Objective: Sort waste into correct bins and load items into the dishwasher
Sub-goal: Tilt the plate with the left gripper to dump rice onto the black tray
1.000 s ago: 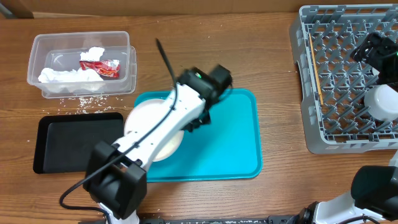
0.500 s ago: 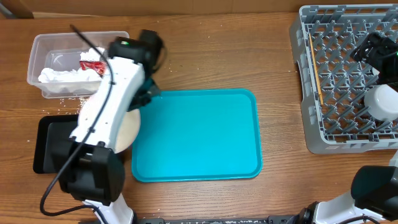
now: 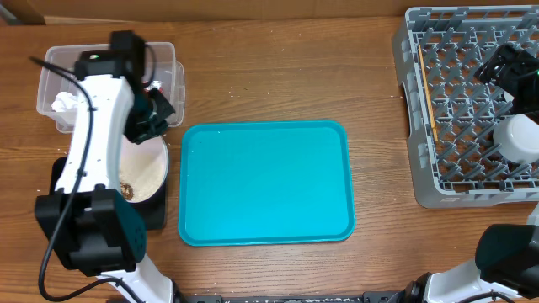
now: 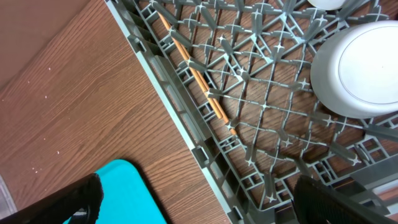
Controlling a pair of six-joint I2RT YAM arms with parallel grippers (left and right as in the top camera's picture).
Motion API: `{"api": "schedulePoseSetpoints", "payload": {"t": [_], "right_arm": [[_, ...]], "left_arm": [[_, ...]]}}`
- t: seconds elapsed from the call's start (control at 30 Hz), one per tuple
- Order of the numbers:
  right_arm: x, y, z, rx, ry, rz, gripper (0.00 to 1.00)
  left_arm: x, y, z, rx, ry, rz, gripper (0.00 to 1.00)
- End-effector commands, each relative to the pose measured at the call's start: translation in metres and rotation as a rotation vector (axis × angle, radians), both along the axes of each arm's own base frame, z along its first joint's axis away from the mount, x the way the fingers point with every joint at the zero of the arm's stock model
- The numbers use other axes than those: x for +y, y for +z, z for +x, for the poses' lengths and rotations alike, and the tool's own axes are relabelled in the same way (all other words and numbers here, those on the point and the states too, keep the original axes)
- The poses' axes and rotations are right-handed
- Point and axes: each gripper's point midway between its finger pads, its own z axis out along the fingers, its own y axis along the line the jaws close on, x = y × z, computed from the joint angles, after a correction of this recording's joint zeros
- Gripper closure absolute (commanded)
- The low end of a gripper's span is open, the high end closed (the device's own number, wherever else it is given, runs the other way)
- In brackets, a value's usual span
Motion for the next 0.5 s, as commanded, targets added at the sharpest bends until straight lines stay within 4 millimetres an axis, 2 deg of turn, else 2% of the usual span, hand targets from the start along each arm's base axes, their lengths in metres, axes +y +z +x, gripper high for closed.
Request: {"api": "schedulePoseSetpoints", "payload": {"t": [0.0,0.2,0.47], "right_arm": [[-0.001,0.005,0.001,-0.016,-0.004,-0.009,0.00],[-0.001,0.005,0.001,-0.016,-0.004,-0.009,0.00],[-0.001,0.005,0.001,-0.016,-0.004,-0.009,0.00]], "left_arm": [[0.000,0.011,0.007,-0.062,-0.042,-0.159,0.96],[0.012,0.021,0.008,-0.133,-0.037,-0.329,0.96],[0.022,0.047,0.010,-0.285,-0.037,-0.587,0.96]]}}
